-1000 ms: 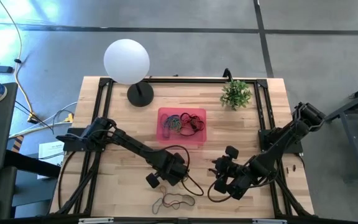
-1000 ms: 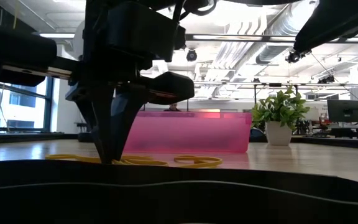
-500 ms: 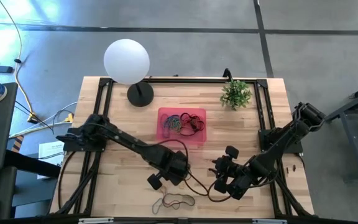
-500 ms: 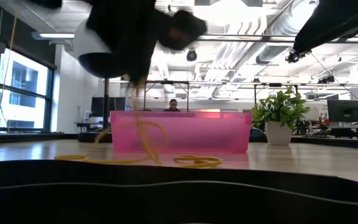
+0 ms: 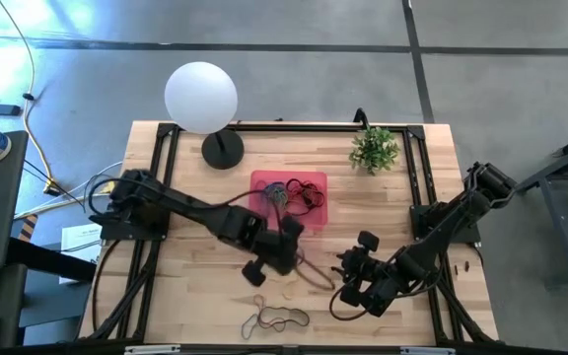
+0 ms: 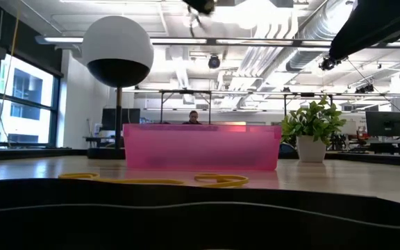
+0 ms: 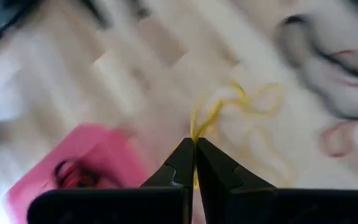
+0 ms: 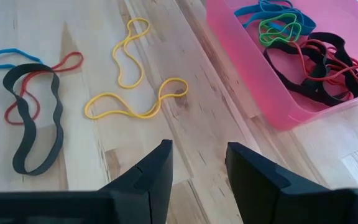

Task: Pick and place rubber bands into bin
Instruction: Put the yellow rubber band into the red bin

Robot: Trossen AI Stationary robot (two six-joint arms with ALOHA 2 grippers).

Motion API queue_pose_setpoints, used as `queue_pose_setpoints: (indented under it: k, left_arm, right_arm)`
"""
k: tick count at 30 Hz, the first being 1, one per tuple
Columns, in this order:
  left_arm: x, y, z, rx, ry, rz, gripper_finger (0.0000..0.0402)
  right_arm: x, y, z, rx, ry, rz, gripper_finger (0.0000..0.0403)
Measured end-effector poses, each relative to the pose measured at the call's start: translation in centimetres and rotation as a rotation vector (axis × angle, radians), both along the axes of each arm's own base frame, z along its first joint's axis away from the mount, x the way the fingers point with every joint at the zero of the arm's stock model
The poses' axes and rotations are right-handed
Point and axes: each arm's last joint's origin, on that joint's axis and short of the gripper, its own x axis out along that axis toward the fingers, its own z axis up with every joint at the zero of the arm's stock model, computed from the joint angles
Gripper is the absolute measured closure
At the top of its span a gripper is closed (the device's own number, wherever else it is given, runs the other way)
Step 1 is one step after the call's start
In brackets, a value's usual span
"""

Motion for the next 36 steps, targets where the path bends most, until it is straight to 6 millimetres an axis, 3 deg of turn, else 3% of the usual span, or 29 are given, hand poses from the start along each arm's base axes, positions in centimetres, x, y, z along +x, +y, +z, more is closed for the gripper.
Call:
queue_pose_setpoints:
  k: [9, 14, 18, 22, 27, 36]
  left_arm:
    - [0.3, 6.5, -0.2, 0.084, 0.049, 0.136, 0.0402]
    - [-0.3, 11.1, -1.8, 0.08, 0.129, 0.238, 0.0401]
    - [-1.4, 13.6, -4.2, 0.045, 0.224, 0.281, 0.0402]
    - [-2.3, 14.6, -6.4, 0.005, 0.297, 0.306, 0.0401]
    - [-3.0, 14.5, -7.7, -0.013, 0.344, 0.325, 0.0388]
    - [-2.9, 13.5, -7.9, -0.032, 0.346, 0.311, 0.0289]
  right_arm:
    - [0.0, 0.0, 0.0, -0.005, -0.005, -0.003, 0.0263]
    - [0.0, 0.0, 0.0, -0.005, -0.005, -0.003, 0.0263]
    - [0.0, 0.0, 0.0, -0.002, -0.006, -0.006, 0.0263]
    - [0.0, 0.0, 0.0, -0.001, -0.007, -0.006, 0.0263]
    - [0.0, 0.0, 0.0, -0.002, -0.006, -0.005, 0.0263]
    - [0.1, -0.2, 0.0, -0.013, -0.014, -0.014, 0.0263]
